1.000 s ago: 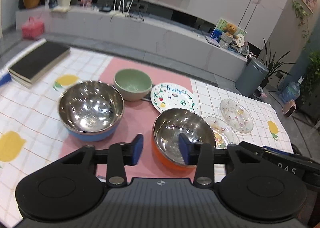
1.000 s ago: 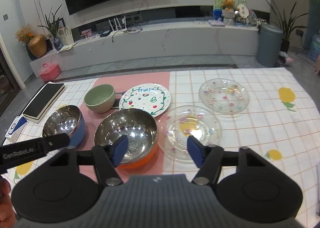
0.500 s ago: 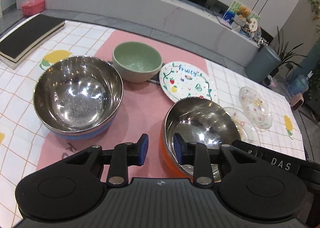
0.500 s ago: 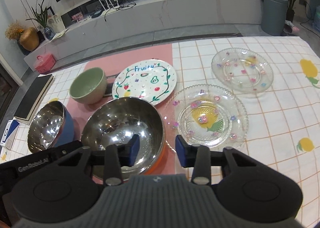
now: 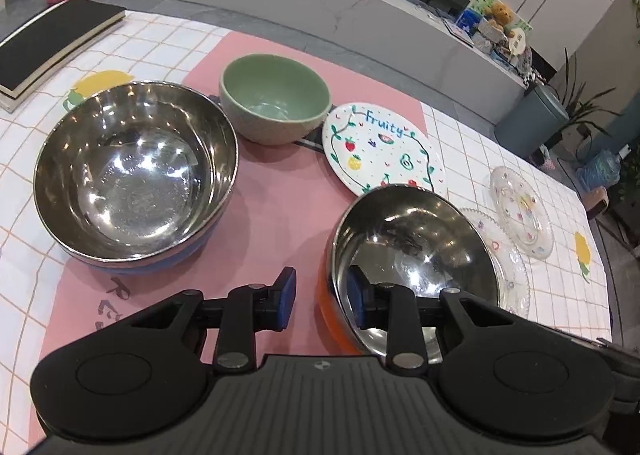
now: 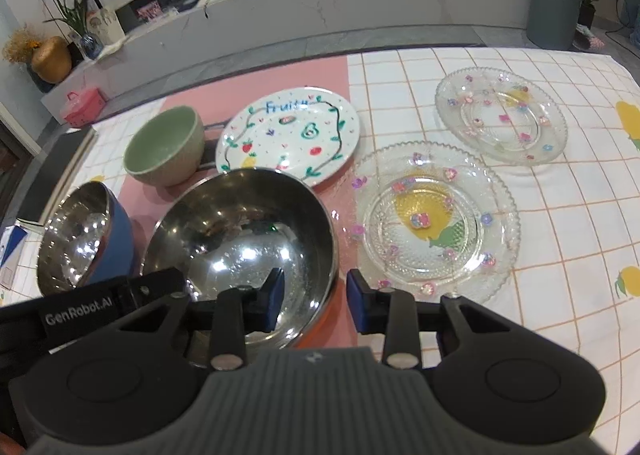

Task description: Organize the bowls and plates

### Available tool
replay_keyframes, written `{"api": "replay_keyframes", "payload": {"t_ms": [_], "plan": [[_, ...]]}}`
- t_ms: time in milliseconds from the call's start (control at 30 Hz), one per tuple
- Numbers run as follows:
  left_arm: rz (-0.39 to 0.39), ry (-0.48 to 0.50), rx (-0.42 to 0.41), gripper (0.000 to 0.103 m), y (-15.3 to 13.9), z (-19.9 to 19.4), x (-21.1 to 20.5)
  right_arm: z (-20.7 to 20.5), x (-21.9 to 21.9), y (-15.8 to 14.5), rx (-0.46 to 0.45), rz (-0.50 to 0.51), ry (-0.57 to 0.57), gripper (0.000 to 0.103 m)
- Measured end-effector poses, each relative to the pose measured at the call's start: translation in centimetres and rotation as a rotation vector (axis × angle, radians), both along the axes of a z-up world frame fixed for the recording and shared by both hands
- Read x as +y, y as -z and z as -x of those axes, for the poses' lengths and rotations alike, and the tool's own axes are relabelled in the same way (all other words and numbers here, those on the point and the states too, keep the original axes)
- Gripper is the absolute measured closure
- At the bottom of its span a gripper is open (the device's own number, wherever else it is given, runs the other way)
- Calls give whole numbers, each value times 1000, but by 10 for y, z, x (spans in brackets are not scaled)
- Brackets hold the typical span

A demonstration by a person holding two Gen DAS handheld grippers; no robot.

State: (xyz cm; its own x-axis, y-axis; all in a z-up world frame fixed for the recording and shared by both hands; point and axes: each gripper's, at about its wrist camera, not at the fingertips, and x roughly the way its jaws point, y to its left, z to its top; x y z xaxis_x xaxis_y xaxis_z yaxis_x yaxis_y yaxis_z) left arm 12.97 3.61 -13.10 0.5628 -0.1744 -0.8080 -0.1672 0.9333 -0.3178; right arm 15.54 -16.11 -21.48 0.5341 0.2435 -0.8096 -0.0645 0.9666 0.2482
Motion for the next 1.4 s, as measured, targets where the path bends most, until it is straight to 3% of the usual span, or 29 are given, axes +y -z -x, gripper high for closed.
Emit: {"api": "replay_keyframes", "payload": {"t_ms": [533,633,733,833,1100,1400], "plan": [[-15,-27,18,68,5,-4,-1,-4,-3,7,40,-34,39,68],[3,-21,30,70,5,-6,0,-5,-4,8,57,-36,45,69],[16,-13,36,76,5,-7,0,-4,-5,9,66,-52,42,82],[18,0,34,90,3,-7,-3,-3,-2,7,58,-46,37,86],[-10,-5,37,92,-3,-1,-4,2,2,-2,50,-38,37,88],[-21,-9,26,92,-31,28,7,27,8,-27,45,-67,6,88]]}}
